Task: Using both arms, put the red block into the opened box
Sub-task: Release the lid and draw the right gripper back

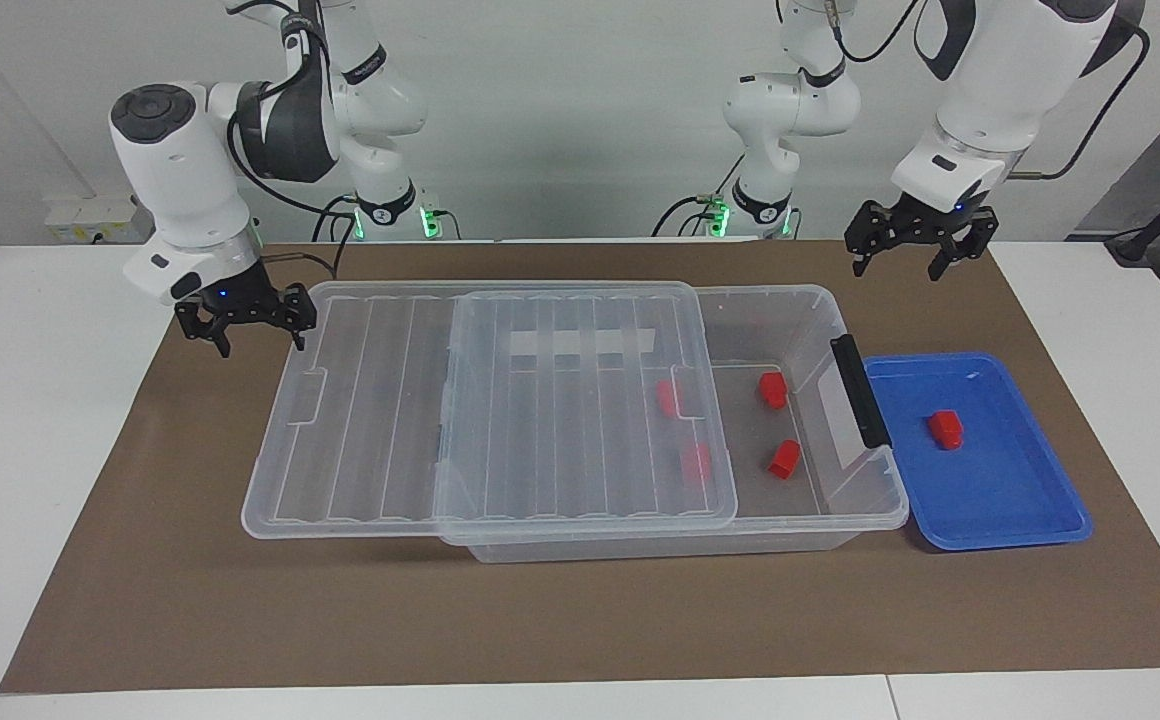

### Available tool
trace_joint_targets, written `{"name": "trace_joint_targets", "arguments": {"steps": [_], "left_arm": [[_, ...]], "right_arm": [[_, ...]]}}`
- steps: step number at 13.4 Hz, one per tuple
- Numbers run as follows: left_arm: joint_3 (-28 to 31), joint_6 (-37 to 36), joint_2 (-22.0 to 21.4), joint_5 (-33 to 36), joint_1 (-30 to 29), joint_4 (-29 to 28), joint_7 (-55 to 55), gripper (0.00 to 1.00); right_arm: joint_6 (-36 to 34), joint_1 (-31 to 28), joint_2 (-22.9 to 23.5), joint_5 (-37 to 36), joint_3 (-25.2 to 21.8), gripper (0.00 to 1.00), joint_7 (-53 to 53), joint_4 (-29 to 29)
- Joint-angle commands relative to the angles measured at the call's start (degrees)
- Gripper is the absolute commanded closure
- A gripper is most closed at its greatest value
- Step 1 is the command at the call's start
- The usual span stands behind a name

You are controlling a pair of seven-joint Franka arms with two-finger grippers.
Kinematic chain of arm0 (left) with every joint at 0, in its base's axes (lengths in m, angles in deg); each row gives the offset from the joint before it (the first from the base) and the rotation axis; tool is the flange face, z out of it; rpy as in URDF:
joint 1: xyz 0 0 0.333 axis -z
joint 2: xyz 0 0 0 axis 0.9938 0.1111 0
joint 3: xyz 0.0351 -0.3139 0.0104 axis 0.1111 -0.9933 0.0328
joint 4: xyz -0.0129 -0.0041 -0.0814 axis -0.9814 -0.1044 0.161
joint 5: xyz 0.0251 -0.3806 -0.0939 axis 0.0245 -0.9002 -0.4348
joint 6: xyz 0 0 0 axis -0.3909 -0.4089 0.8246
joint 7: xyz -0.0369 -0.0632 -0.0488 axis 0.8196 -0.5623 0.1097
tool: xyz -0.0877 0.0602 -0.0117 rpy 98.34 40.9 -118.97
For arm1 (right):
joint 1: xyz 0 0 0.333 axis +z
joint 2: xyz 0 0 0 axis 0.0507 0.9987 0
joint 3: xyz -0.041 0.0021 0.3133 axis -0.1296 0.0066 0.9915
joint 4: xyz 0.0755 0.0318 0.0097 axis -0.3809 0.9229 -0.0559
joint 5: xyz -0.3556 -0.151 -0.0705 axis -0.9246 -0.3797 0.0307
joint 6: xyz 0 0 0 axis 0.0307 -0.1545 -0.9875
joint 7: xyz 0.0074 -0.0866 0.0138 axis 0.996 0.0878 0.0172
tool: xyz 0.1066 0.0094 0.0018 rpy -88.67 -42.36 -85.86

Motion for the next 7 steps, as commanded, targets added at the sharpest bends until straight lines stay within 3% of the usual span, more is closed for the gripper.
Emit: {"name": "trace_joint_targets", "arguments": {"steps": [1,4,7], "left_arm": [[0.15,0.55,-1.59,-0.80,-0.20,-1.81,0.10,0.00],[0.15,0.55,-1.59,-0.80,-0.20,-1.81,0.10,0.00],[0.15,0.55,-1.59,-0.80,-0.20,-1.81,0.10,0.00]], "right_arm": [[-3.37,-0.26,-3.05,0.49,0.41,0.01,3.84,0.02],[-5.40,-0.17,-5.33,3.21,0.76,0.00,8.24,-0.15],[-10.13,-0.09,-4.38,3.31,2.26,0.00,10.26,-5.66]]}}
